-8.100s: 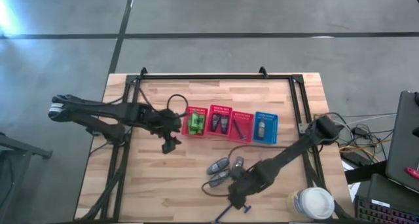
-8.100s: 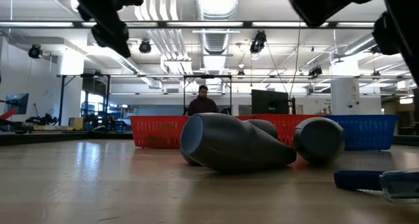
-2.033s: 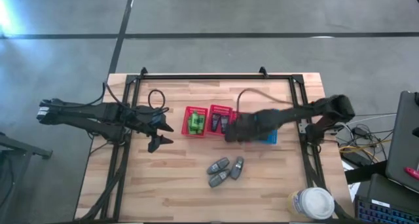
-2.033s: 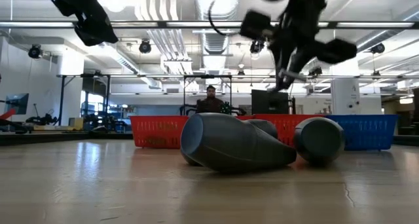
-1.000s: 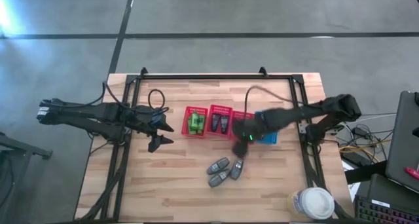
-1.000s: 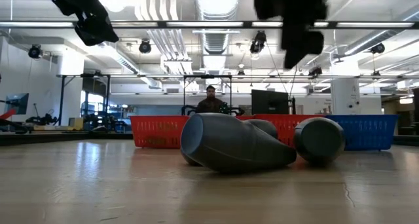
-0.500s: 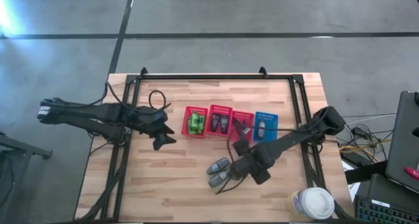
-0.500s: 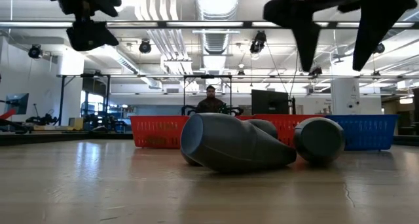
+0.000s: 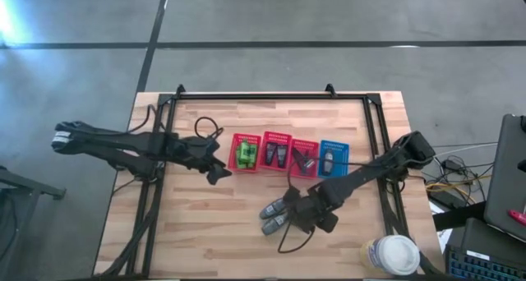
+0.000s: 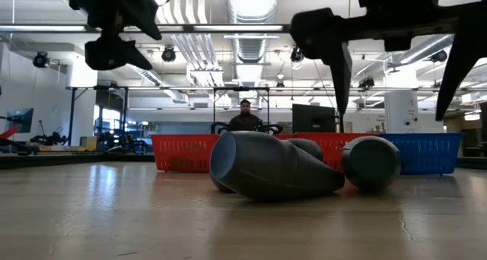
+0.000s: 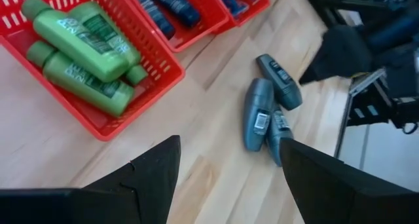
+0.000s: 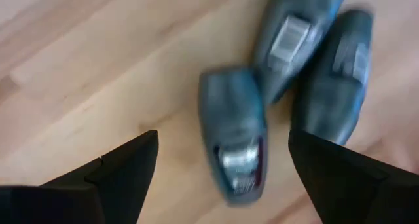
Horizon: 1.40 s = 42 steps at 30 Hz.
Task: Pick & Place Travel size toiletries
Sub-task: Put the gray deodorant in the blue bin
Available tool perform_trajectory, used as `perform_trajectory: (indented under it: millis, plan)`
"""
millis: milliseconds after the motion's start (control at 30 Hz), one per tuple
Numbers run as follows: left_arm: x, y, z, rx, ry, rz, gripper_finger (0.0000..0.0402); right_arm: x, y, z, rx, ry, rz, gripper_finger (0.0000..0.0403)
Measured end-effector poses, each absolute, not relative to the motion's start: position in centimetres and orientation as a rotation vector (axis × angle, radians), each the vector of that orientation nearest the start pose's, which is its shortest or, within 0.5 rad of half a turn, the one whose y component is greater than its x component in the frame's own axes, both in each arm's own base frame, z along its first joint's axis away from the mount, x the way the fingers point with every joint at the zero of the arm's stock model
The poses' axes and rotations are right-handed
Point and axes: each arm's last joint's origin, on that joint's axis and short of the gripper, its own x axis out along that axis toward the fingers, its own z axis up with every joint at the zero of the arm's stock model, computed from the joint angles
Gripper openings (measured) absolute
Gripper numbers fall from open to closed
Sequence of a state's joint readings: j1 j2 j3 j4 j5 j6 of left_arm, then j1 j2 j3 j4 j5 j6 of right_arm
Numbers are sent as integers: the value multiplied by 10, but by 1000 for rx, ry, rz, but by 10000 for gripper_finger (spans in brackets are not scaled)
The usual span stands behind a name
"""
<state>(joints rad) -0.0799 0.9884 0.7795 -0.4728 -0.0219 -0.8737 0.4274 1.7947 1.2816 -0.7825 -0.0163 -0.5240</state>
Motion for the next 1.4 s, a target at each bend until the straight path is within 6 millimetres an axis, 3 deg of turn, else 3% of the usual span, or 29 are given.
perform_trajectory:
  millis: [233, 467, 733, 1000, 1400]
  plan:
    - [208, -16, 264, -790, 691, 259, 264, 322, 142, 184, -721, 1132, 730, 347]
    - [209, -16, 264, -774, 690, 247, 264, 331, 130, 163, -656, 1199, 723, 319]
    - [208, -16, 265, -745, 686, 232, 264, 337, 122, 161, -596, 1187, 734, 284]
    - [208, -16, 265, -719, 688, 221, 264, 343, 125, 153, -579, 1145, 775, 262]
    - [207, -16, 267, -690, 681, 206, 264, 335, 119, 157, -478, 1260, 652, 198]
